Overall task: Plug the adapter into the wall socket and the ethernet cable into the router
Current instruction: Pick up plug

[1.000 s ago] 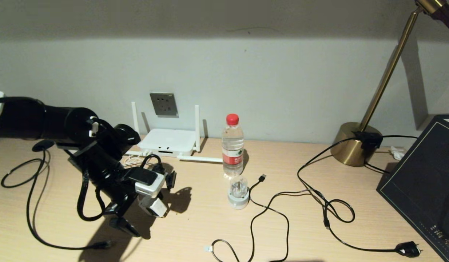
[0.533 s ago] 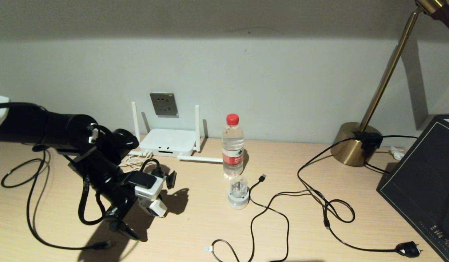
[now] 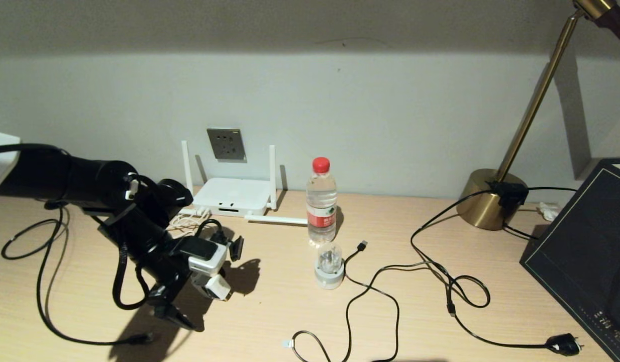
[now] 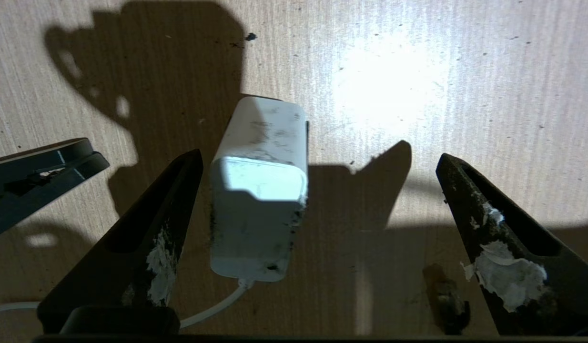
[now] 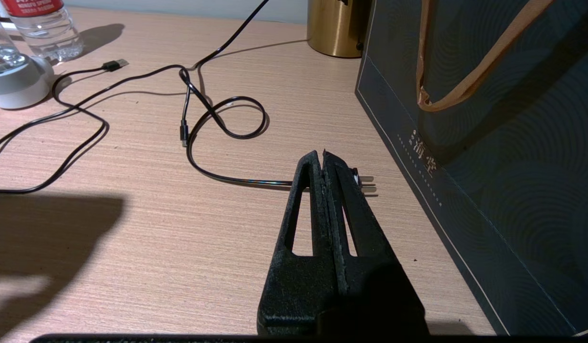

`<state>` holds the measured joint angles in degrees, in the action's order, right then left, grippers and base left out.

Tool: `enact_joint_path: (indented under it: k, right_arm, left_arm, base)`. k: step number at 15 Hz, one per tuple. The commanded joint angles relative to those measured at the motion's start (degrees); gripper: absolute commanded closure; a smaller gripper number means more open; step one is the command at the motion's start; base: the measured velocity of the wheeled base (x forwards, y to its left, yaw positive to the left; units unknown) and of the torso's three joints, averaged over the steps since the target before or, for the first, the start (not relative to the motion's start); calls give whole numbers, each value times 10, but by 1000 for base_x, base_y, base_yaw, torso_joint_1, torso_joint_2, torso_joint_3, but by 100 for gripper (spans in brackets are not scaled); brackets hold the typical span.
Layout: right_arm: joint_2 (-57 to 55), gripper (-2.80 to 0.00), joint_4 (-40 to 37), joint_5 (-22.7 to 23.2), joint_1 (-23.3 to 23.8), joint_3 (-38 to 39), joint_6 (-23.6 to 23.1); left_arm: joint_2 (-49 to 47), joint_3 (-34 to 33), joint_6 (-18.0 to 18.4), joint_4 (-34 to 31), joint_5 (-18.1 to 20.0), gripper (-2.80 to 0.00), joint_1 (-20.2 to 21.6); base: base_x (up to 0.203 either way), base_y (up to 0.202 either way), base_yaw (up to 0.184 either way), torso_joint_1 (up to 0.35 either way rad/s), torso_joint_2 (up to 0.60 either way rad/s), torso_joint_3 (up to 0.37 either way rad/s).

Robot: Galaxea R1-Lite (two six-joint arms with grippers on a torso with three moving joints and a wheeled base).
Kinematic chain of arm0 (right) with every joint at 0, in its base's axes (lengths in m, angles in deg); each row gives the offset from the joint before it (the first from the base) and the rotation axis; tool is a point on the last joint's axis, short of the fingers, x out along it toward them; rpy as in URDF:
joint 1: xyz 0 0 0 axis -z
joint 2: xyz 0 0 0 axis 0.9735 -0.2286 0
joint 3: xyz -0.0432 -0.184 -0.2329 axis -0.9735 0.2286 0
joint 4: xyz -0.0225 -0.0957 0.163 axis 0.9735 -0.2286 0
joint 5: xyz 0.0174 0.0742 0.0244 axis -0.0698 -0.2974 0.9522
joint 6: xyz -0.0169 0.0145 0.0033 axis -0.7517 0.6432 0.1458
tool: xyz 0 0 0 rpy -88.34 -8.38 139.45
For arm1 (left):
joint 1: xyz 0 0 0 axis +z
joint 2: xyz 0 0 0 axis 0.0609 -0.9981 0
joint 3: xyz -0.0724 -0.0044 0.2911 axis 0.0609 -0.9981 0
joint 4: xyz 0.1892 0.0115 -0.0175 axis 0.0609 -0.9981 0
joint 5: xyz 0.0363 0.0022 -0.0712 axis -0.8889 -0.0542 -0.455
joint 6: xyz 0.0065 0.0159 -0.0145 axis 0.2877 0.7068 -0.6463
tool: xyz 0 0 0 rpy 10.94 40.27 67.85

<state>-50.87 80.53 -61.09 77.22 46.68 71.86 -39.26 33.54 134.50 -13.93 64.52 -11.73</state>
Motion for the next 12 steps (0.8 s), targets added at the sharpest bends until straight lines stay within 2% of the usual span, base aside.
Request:
enact_joint_path:
  k: [1, 7, 8, 12]
  right_arm:
    - [-1, 0, 0, 0, 0, 0, -1]
    - [-1, 0, 0, 0, 0, 0, -1]
    - [-1, 0, 0, 0, 0, 0, -1]
    - [-1, 0, 0, 0, 0, 0, -1]
  left_arm:
    - [-5, 0, 5, 4, 1, -280, 0]
    - [-8, 2, 5, 6, 1, -280, -1]
    - [-8, 3, 5, 6, 1, 0, -1]
    - [-7, 3, 6, 7, 1, 0, -1]
  base:
    - [0, 0, 0, 0, 0, 0]
    - [0, 0, 0, 0, 0, 0]
    - [0, 0, 0, 0, 0, 0]
    - [0, 0, 0, 0, 0, 0]
